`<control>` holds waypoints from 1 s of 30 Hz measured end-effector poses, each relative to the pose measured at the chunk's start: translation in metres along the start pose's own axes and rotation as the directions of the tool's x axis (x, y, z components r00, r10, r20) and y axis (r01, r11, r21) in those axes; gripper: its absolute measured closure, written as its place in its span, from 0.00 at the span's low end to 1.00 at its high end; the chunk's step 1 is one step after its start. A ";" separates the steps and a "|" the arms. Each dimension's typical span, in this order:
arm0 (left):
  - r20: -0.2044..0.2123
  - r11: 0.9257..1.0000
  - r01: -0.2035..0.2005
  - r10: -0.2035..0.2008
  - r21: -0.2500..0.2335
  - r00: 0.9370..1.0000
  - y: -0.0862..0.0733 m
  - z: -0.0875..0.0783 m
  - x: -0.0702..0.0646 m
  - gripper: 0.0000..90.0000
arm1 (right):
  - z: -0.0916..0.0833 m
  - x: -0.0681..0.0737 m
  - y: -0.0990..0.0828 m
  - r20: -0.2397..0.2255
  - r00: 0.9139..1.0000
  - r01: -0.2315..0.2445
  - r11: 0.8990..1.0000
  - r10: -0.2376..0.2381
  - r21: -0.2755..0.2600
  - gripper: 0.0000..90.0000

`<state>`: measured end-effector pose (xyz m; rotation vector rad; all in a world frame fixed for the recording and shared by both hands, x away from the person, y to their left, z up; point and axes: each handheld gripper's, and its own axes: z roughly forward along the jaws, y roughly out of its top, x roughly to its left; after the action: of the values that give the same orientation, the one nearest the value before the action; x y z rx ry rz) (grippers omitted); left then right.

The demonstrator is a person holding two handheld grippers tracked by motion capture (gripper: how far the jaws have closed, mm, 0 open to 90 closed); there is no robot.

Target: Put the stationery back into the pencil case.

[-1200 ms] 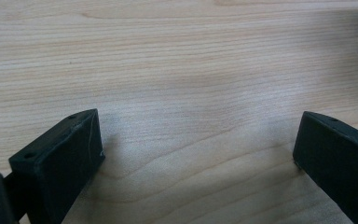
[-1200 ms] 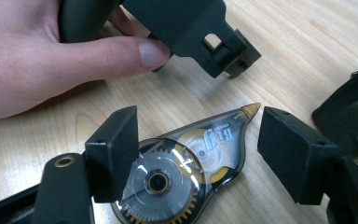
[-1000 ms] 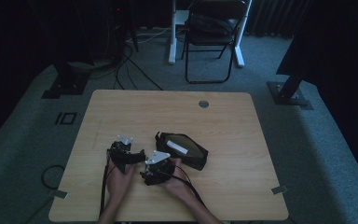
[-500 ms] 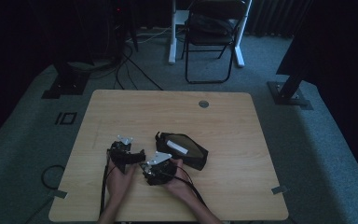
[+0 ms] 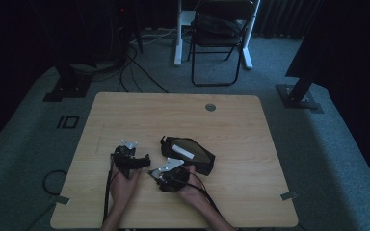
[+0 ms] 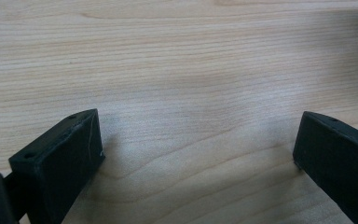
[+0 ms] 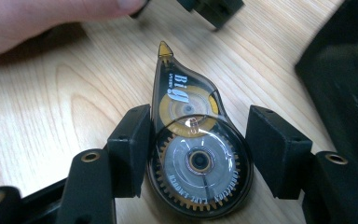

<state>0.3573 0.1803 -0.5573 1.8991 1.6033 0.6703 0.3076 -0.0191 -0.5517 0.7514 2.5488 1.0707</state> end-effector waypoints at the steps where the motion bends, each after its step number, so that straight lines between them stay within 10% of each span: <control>1: 0.000 1.000 0.000 0.000 0.000 1.000 0.000 0.000 0.000 0.02 | -0.004 -0.003 -0.004 0.009 1.000 -0.003 1.000 0.003 0.004 0.45; 30: -0.001 1.000 0.000 0.000 0.000 1.000 0.000 0.000 0.000 0.02 | -0.018 -0.010 -0.018 0.005 1.000 -0.010 0.999 0.010 0.043 0.37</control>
<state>0.3573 0.1803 -0.5573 1.8992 1.6038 0.6707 0.3015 -0.0453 -0.5517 0.7772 2.5749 1.0187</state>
